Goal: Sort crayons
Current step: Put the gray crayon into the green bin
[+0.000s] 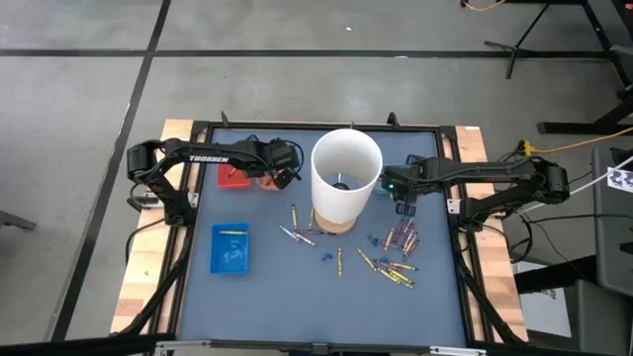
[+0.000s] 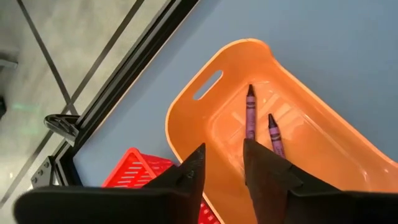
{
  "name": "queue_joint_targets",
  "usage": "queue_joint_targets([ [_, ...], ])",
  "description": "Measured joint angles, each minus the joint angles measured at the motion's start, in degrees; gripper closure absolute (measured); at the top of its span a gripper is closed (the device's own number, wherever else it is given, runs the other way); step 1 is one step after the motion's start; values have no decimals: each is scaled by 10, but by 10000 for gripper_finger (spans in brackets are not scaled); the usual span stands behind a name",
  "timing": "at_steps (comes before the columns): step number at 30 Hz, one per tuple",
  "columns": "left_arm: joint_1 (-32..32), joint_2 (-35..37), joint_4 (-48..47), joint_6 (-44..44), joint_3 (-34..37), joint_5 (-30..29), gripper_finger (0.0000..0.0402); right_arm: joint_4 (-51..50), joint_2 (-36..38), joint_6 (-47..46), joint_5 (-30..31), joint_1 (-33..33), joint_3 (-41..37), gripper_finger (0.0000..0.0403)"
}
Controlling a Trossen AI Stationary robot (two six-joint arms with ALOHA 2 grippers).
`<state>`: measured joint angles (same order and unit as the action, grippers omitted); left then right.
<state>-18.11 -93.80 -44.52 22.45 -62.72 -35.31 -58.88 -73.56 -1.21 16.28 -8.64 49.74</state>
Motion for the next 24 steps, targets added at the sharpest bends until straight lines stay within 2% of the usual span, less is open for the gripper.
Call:
queue_joint_targets([
  [4, 0, 0, 0, 0, 0, 1, 298, -17, 0, -2, -71, 0, 0, 265],
  [8, 0, 0, 0, 0, 0, 1, 299, -37, 0, -23, -112, 0, -1, 265],
  [18, 0, 0, 2, 1, 0, 4, 300, -43, -1, -21, -119, 1, -67, 265],
  [24, 0, 0, 3, 1, 0, 5, 300, -33, -2, 13, -129, 0, -64, 265],
])
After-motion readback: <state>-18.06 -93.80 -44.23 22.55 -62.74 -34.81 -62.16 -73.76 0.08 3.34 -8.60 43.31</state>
